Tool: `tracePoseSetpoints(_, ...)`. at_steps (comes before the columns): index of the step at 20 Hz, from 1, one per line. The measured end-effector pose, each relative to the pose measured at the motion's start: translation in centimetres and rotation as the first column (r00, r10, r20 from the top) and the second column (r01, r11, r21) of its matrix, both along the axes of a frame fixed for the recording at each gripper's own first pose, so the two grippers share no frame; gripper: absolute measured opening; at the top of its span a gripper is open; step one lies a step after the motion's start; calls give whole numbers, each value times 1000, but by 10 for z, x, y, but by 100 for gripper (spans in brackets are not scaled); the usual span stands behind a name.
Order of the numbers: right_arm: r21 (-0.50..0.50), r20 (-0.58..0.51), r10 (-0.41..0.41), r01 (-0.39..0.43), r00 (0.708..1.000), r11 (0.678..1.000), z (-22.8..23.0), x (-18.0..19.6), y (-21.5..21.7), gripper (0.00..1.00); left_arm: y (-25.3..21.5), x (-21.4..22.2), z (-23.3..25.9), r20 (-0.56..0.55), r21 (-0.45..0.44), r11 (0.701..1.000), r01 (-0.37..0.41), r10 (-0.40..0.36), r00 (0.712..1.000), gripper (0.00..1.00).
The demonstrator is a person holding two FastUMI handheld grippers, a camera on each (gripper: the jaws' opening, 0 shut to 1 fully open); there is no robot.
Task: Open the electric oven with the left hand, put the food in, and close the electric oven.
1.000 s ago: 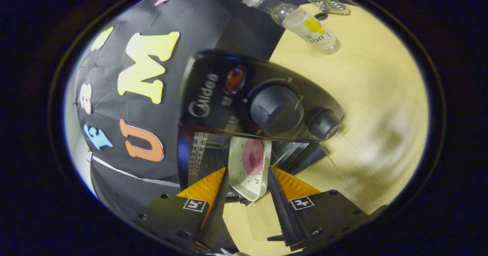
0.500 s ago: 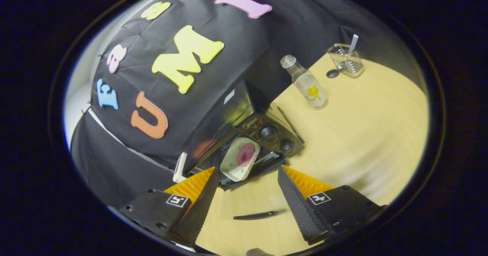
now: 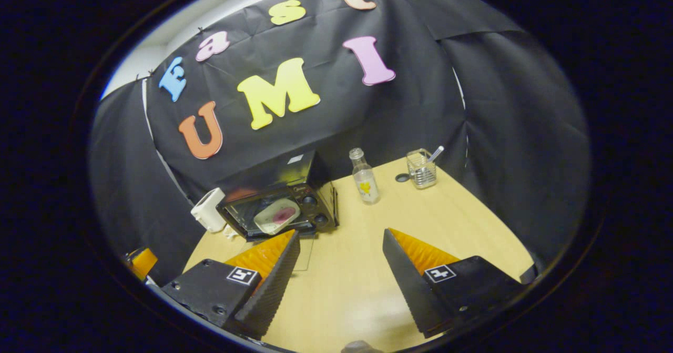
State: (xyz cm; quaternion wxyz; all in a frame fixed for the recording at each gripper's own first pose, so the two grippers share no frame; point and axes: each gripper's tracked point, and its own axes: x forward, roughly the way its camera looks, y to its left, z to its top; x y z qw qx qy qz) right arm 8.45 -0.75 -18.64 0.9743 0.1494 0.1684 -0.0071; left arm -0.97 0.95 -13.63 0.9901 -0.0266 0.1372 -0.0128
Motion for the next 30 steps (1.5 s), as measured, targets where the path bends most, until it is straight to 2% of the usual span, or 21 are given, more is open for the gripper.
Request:
tracePoseSetpoints(1, -28, 11, 4, -4, 1000, 1000, 3, -12, -11, 100, -8, -1, -4, -10, 5, 1000, 0, 0, 1000, 97)
tracePoseSetpoints(2, -55, 26, 11, -10, 1000, 998, 8, -23, -20, 94, -15, -5, -8, -21, 8, 1000, -3, 4, 1000, 97)
tracePoseSetpoints(3, -84, 42, 20, -17, 999, 996, 14, -33, -30, 100, -21, -8, -11, -27, 16, 1000, -14, 14, 1000, 97)
tracePoseSetpoints(4, -109, 53, 29, -24, 998, 994, 19, -44, -39, 100, -27, -11, -16, -39, 30, 999, -24, 25, 999, 97)
tracePoseSetpoints(5, -125, 68, 43, -34, 997, 992, 24, -54, -46, 94, -33, -16, -22, -56, 38, 999, -33, 35, 998, 97)
tracePoseSetpoints(6, -150, 81, 51, -39, 995, 988, 29, -63, -54, 100, -40, -17, -27, -60, 53, 998, -33, 36, 998, 97)
tracePoseSetpoints(11, -223, 85, 53, -33, 995, 974, 38, -98, -78, 100, -72, -12, -84, -162, 76, 997, -2, 14, 987, 97)
tracePoseSetpoints(14, -292, 72, -5, 26, 997, 956, 42, -103, -93, 100, -87, 11, -128, -234, 55, 998, 38, -24, 972, 97)
tracePoseSetpoints(19, -317, 53, -97, 109, 994, 942, 52, -102, -94, 100, -95, 62, -188, -305, 34, 996, 85, -70, 950, 97)
tracePoseSetpoints(20, -320, 63, -119, 133, 991, 938, 58, -101, -93, 96, -96, 72, -196, -314, 33, 995, 96, -81, 946, 97)
tracePoseSetpoints(21, -318, 68, -135, 150, 988, 936, 62, -100, -91, 100, -95, 80, -205, -325, 39, 994, 104, -86, 942, 97)
tracePoseSetpoints(25, -310, 50, -169, 176, 984, 934, 62, -97, -82, 100, -83, 99, -231, -372, 61, 995, 81, -53, 927, 97)
tracePoseSetpoints(30, -305, 36, -190, 191, 981, 933, 60, -93, -82, 100, -78, 111, -240, -378, 77, 995, 61, -28, 925, 97)
